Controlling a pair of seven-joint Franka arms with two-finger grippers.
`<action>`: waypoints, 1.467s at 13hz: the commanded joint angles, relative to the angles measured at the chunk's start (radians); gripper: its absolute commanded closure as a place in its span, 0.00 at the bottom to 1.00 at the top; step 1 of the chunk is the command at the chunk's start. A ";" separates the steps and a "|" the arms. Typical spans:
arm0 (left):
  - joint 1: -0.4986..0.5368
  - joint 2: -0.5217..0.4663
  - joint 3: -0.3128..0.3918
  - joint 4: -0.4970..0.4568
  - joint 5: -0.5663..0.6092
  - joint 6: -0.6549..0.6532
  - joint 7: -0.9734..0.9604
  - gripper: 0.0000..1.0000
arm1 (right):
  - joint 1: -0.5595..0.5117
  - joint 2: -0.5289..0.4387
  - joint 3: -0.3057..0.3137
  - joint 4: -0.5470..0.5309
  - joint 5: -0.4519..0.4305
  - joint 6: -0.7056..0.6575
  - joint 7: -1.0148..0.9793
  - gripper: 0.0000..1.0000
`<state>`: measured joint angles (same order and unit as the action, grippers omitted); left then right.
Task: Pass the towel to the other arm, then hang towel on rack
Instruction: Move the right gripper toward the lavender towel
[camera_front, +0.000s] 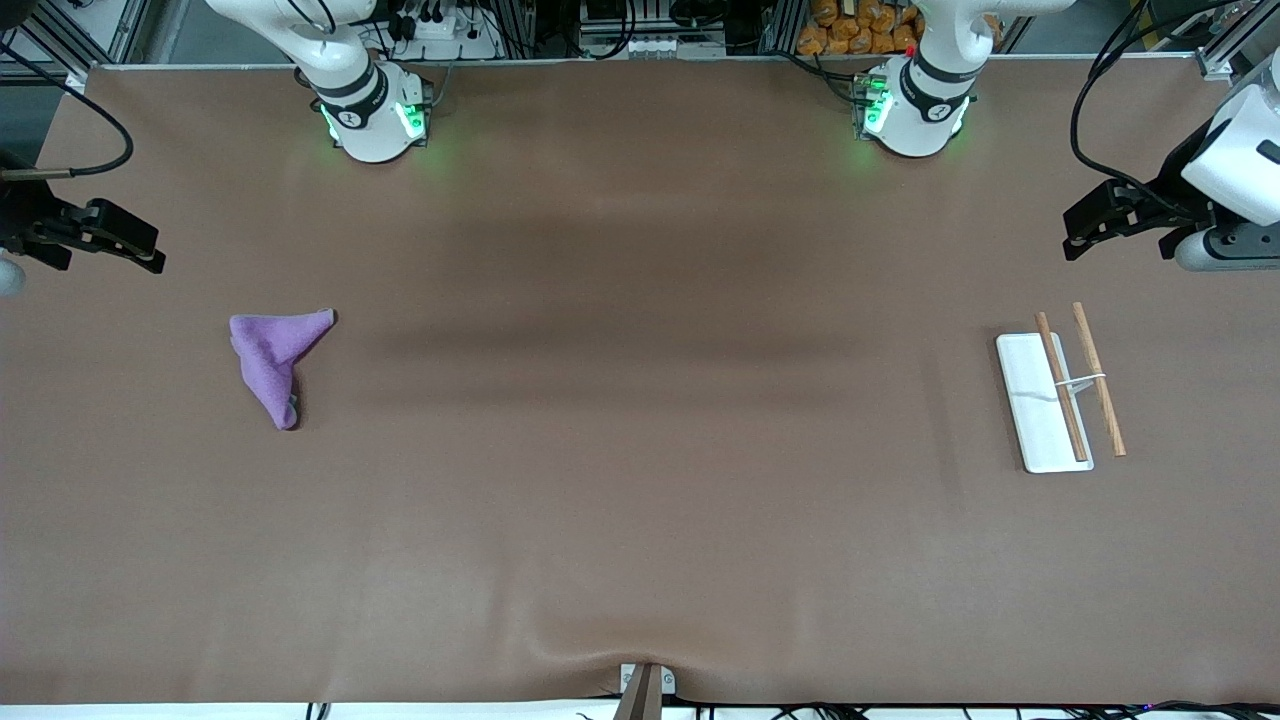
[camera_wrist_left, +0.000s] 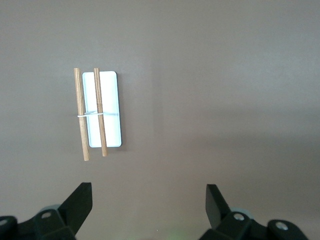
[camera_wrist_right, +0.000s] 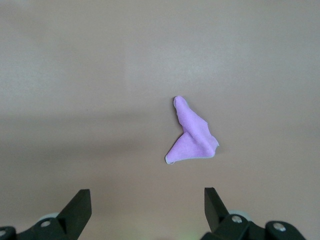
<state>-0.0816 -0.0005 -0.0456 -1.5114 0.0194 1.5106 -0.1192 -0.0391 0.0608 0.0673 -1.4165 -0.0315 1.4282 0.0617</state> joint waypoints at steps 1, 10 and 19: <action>0.005 -0.024 0.000 -0.012 -0.015 -0.004 0.007 0.00 | -0.008 0.010 0.005 0.024 0.008 -0.009 0.007 0.00; 0.005 -0.006 0.000 0.003 -0.009 -0.004 0.012 0.00 | -0.049 0.073 0.002 -0.034 -0.008 -0.072 -0.006 0.00; 0.003 0.017 -0.002 -0.064 -0.016 0.036 0.009 0.00 | -0.214 0.091 0.002 -0.337 0.005 0.207 -0.382 0.00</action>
<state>-0.0814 0.0258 -0.0462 -1.5386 0.0193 1.5151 -0.1189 -0.2114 0.1663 0.0548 -1.6999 -0.0335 1.5895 -0.2522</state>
